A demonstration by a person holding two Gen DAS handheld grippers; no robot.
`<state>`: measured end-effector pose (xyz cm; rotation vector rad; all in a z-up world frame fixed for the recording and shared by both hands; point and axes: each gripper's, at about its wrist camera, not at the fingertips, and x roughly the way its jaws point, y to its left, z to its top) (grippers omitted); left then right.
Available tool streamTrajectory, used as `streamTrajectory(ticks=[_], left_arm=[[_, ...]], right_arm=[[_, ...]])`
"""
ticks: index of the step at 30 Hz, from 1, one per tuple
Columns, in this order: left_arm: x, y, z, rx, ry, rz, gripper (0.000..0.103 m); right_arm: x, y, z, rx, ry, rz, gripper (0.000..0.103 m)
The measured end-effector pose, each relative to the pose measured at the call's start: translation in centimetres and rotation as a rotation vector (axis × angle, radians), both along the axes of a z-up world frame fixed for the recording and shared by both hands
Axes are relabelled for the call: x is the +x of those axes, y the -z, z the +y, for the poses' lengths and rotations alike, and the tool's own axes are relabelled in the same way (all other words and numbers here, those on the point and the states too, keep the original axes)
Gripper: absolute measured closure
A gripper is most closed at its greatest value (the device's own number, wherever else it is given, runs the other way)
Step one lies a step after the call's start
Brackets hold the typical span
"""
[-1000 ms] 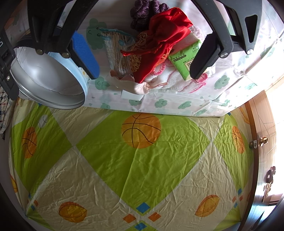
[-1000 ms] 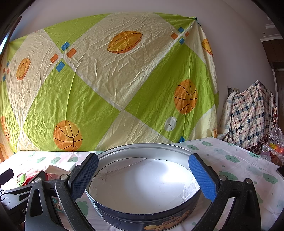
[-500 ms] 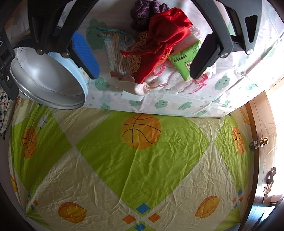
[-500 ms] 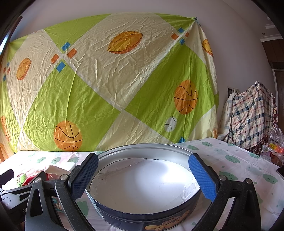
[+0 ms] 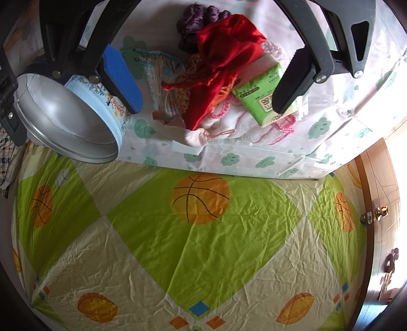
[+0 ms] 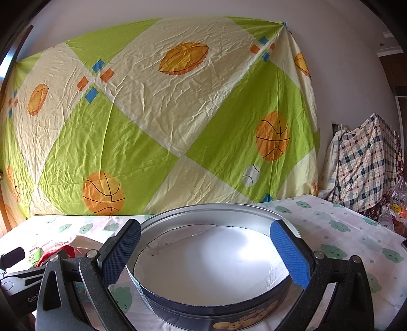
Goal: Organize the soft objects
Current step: 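Grasp the red pouch with the right tool while the left grasps the tissue pack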
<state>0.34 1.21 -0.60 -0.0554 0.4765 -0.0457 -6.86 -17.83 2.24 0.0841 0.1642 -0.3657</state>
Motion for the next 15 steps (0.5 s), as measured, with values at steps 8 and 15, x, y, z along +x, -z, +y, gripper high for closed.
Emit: streamTrajectory(ticks=[8,15], left_arm=[[-2.1,0.1,5.9,0.008,-0.086,0.036,0.000],[-3.0,0.4,10.8,-0.001,-0.165,0.081,0.000]], right_arm=[[1.4,0.5,2.1,-0.025,-0.160,0.062,0.001],[2.4,0.3,6.5,0.055,-0.454,0.154,0.004]])
